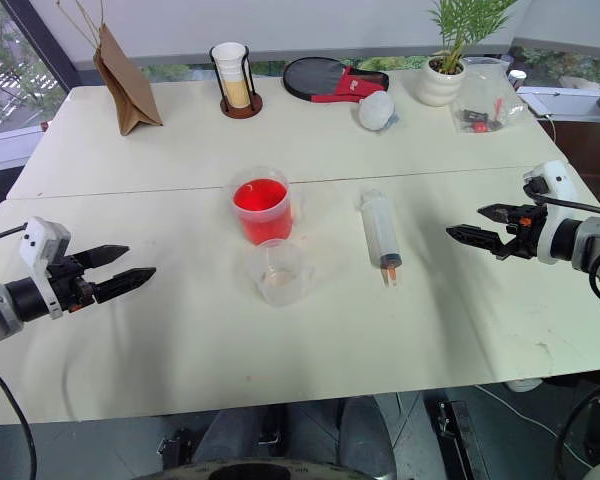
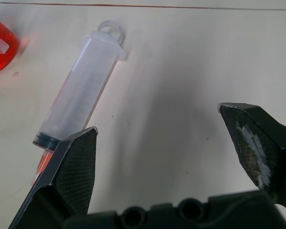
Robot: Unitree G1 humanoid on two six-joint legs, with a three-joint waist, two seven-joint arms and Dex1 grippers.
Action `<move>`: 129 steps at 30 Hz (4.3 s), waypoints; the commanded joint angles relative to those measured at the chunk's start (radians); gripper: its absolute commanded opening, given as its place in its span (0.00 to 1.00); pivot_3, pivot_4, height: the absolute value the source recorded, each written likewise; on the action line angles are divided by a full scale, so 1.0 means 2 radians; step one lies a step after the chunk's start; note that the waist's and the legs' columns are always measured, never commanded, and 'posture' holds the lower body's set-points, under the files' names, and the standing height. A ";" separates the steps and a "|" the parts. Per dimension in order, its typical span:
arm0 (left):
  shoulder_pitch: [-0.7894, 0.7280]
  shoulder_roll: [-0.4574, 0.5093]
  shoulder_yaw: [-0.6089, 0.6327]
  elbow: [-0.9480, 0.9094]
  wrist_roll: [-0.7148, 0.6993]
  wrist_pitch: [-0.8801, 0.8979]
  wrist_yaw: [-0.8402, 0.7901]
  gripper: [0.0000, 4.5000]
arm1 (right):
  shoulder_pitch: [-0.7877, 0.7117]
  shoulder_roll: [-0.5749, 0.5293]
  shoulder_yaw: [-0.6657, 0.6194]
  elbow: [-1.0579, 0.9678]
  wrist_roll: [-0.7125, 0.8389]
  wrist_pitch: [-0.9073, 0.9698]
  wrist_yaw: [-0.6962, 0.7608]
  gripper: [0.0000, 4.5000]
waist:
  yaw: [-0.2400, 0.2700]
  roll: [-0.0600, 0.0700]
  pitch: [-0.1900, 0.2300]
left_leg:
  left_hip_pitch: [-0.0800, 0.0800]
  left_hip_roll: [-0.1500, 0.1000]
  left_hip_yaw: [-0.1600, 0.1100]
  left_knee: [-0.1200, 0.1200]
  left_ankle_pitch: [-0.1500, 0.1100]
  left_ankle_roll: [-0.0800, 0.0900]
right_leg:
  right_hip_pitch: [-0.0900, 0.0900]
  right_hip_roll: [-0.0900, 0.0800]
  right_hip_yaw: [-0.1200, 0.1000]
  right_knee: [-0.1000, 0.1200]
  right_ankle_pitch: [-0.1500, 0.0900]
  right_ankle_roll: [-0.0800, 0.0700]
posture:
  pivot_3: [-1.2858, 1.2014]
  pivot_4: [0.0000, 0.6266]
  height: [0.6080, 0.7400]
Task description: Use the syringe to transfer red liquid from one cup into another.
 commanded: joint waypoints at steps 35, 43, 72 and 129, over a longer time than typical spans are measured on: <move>-0.220 0.146 -0.143 0.070 0.065 -0.059 -0.192 0.98 | -0.422 0.081 0.321 0.216 -0.138 0.230 0.130 1.00 | -0.004 0.001 0.001 | -0.006 0.000 0.001 0.001 0.002 -0.003 | -0.007 0.000 -0.001 0.002 0.001 0.001 | 0.52 0.24 1.00; -0.276 0.112 -0.170 0.086 0.089 -0.097 -0.196 0.98 | -0.494 0.219 0.348 0.416 -0.192 0.228 0.098 1.00 | -0.002 0.001 0.001 | -0.009 0.000 0.002 0.004 0.002 -0.003 | -0.009 0.003 -0.003 0.007 0.001 0.002 | 0.52 0.24 1.00; -0.365 0.078 -0.164 0.252 0.129 -0.150 -0.183 1.00 | -0.505 0.299 0.018 0.201 -0.017 -0.097 0.062 0.30 | -0.014 -0.002 0.001 | -0.007 0.001 -0.001 0.005 0.003 -0.004 | -0.006 0.004 -0.005 0.009 0.001 0.003 | 0.52 0.24 1.00; -0.717 -0.134 -0.171 0.559 0.191 -0.313 -0.194 0.03 | -0.276 0.481 0.131 0.170 -0.073 -0.324 -0.014 0.30 | -0.014 -0.004 0.000 | -0.007 0.001 -0.002 0.009 0.003 -0.004 | -0.006 0.005 -0.005 0.011 0.002 0.003 | 0.52 0.24 1.00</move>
